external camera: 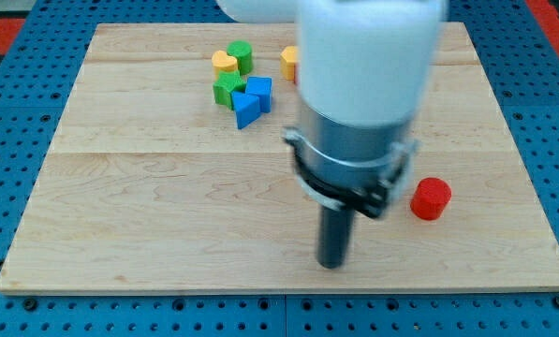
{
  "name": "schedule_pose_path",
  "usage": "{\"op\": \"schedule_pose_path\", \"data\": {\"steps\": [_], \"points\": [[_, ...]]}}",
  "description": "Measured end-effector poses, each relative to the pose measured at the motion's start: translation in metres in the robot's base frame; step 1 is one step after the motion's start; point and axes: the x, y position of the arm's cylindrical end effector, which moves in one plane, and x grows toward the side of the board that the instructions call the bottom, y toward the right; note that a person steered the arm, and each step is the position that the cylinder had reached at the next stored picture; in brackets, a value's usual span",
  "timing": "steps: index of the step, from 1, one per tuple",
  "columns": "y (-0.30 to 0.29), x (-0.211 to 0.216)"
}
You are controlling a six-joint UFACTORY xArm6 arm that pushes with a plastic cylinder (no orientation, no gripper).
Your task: Push the red circle towards the red star
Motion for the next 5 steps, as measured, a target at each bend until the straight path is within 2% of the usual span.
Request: {"op": "schedule_pose_path", "data": {"steps": [1,3,4,5], "points": [[0.060,0.003],[0.102,-0.038],[0.113,-0.068],[0.099,-0.105]]}}
